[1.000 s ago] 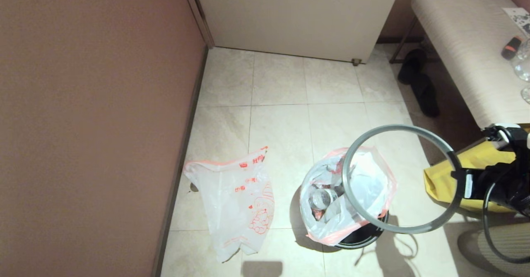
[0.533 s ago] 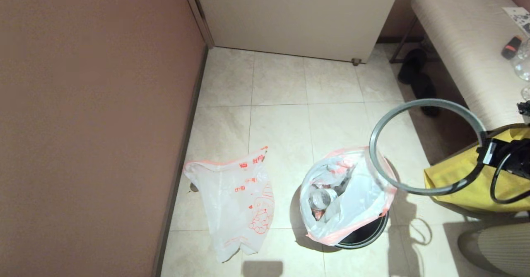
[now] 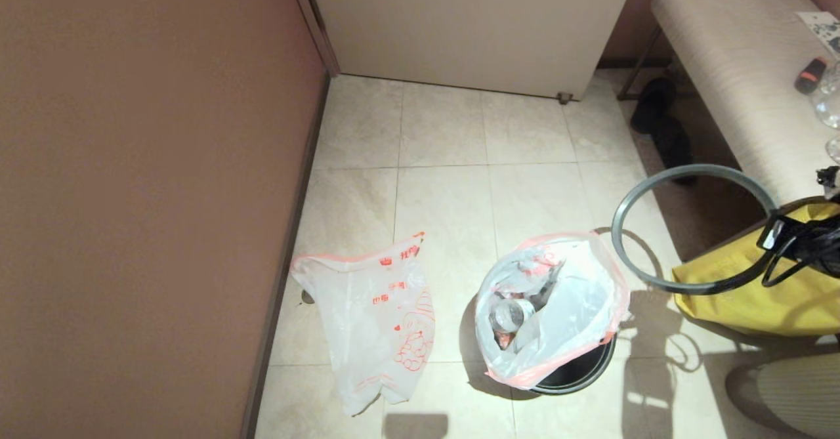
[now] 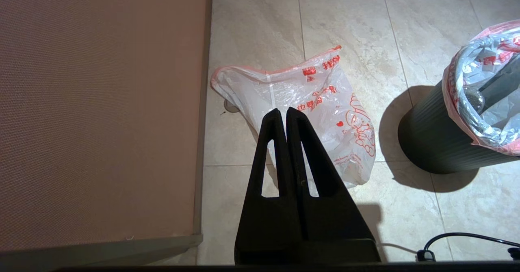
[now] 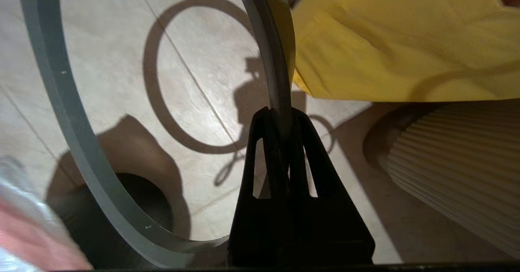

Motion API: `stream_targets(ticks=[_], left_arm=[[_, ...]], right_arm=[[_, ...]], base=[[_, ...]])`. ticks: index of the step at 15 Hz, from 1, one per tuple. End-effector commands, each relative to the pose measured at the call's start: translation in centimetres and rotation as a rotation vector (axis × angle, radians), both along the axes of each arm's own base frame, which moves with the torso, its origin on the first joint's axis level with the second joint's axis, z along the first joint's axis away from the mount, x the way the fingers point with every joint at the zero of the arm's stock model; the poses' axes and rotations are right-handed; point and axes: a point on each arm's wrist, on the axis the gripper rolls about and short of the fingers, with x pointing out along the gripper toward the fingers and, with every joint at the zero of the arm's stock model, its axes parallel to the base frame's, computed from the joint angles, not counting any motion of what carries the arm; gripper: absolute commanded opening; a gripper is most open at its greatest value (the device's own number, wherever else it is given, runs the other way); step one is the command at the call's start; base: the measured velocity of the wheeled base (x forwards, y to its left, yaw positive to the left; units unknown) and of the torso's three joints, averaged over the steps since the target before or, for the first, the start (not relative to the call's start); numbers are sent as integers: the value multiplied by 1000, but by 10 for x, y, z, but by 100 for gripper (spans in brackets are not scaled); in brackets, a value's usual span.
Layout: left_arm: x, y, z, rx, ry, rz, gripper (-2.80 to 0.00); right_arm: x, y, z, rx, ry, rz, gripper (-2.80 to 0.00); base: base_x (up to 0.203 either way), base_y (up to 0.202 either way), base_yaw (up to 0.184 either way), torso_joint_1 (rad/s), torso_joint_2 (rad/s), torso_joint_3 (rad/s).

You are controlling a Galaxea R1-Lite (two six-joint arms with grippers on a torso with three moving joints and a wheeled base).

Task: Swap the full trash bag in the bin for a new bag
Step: Place the trash can ring on the floor

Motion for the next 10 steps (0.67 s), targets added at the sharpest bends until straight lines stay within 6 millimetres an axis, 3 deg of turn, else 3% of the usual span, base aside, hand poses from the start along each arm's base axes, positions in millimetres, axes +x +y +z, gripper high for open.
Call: stream_targets(ticks=[1,7,8,10], left_arm=[[0,0,0,0,-1,1,-280],[0,0,0,0,-1,0,-280],[0,0,0,0,-1,0,-280],[0,0,0,0,-1,1,-280]], right_arm=[[15,-6,-37,3,108,0,-280],[39,-13,-160,-69,334,116,-280],[35,-9,-176,-65,348,194,-280],[30,9,-189,-98,358,341,-280]], base=[[0,0,0,0,0,0],[0,0,0,0,0,0],[0,0,0,0,0,0],[0,0,0,0,0,0]])
